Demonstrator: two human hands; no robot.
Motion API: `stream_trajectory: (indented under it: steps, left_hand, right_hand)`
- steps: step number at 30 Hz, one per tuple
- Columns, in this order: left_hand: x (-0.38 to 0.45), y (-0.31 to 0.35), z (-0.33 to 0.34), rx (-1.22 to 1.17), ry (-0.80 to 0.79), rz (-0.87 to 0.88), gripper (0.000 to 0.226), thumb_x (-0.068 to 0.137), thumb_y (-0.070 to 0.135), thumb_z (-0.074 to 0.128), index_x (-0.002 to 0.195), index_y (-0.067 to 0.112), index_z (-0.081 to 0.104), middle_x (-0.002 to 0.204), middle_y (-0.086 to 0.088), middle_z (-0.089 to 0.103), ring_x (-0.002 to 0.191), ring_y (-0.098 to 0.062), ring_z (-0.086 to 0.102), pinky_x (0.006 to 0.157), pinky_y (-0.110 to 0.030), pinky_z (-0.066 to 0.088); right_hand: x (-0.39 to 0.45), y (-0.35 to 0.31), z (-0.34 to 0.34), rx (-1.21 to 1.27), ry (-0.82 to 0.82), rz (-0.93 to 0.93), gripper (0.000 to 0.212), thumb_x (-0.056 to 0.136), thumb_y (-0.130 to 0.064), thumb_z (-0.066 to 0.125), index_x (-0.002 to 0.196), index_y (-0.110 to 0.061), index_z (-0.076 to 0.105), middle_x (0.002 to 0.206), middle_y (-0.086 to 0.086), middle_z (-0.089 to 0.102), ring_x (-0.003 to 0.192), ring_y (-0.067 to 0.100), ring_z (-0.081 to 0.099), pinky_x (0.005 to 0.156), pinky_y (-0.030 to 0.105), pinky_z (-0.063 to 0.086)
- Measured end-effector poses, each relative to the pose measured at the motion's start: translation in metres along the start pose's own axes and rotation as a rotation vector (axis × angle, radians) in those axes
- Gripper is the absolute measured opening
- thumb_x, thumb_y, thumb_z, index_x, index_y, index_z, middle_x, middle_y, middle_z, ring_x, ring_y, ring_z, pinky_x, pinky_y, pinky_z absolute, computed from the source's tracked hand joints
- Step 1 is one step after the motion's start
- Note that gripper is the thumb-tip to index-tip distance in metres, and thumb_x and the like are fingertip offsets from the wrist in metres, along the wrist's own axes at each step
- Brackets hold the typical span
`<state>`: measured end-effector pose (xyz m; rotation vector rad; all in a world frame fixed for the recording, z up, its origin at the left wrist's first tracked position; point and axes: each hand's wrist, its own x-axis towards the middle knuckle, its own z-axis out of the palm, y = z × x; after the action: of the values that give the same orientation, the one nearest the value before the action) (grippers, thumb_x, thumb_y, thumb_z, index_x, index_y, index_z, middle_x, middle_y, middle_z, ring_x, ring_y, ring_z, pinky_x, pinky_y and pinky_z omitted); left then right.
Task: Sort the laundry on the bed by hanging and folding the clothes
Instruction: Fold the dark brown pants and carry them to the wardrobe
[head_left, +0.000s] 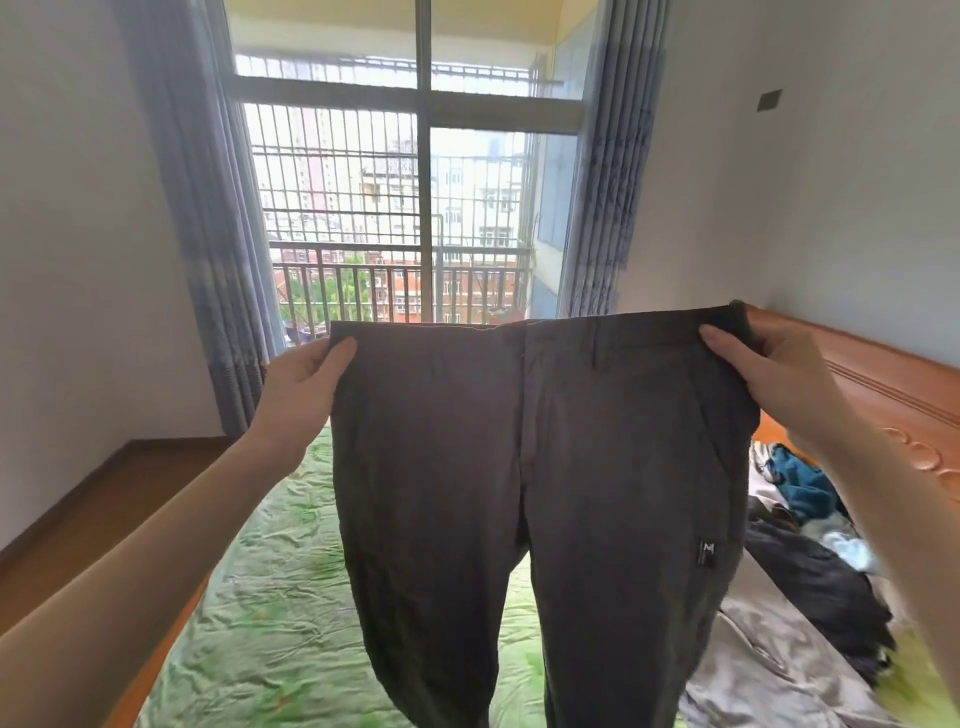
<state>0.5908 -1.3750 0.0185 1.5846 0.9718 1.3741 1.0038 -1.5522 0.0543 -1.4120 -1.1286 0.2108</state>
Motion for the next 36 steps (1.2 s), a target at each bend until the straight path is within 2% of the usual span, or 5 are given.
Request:
stream_trajectory:
  steps: [9, 16, 24, 30, 36]
  left_hand:
    - [-0.008, 0.002, 0.025, 0.052, 0.071, -0.003, 0.029, 0.106, 0.033, 0.062, 0.081, 0.036, 0.077, 0.090, 0.013, 0.080, 0.095, -0.015, 0.075, 0.096, -0.044, 0.060]
    - [-0.030, 0.002, 0.057, 0.036, 0.084, -0.016, 0.036, 0.108, 0.031, 0.057, 0.076, 0.023, 0.071, 0.092, -0.009, 0.077, 0.090, -0.023, 0.072, 0.093, -0.050, 0.058]
    - [-0.072, 0.003, 0.111, 0.005, -0.034, 0.057, 0.046, 0.105, 0.034, 0.055, 0.094, -0.010, 0.065, 0.088, -0.034, 0.065, 0.070, -0.034, 0.061, 0.079, -0.060, 0.054]
    - [-0.109, 0.013, 0.135, 0.001, -0.075, 0.183, 0.033, 0.101, 0.042, 0.051, 0.087, 0.021, 0.072, 0.075, 0.003, 0.073, 0.070, -0.017, 0.069, 0.063, -0.036, 0.053]
    - [-0.117, -0.010, 0.128, -0.103, -0.117, 0.126, 0.006, 0.097, 0.028, 0.073, 0.100, 0.032, 0.077, 0.091, 0.009, 0.079, 0.086, -0.010, 0.076, 0.076, -0.025, 0.059]
  right_hand:
    - [-0.014, 0.000, 0.016, -0.073, 0.194, 0.023, 0.023, 0.090, -0.030, 0.074, 0.070, -0.022, 0.079, 0.054, -0.018, 0.065, 0.048, -0.005, 0.057, 0.048, 0.011, 0.042]
    - [-0.044, -0.009, 0.052, -0.028, 0.210, -0.014, 0.037, 0.094, -0.030, 0.069, 0.057, -0.029, 0.070, 0.045, -0.015, 0.051, 0.043, 0.001, 0.045, 0.044, 0.015, 0.035]
    - [-0.096, -0.020, 0.112, -0.072, 0.127, -0.104, 0.027, 0.102, -0.029, 0.065, 0.076, -0.026, 0.070, 0.059, -0.017, 0.065, 0.051, 0.000, 0.057, 0.048, 0.013, 0.042]
    - [-0.136, -0.020, 0.151, 0.049, -0.026, -0.115, 0.045, 0.104, -0.055, 0.046, 0.127, -0.026, 0.070, 0.104, -0.012, 0.074, 0.096, 0.008, 0.071, 0.083, 0.041, 0.061]
    - [-0.152, 0.006, 0.155, 0.252, -0.188, -0.154, 0.049, 0.111, -0.046, 0.026, 0.151, -0.033, 0.051, 0.104, -0.006, 0.063, 0.100, 0.017, 0.064, 0.080, 0.024, 0.055]
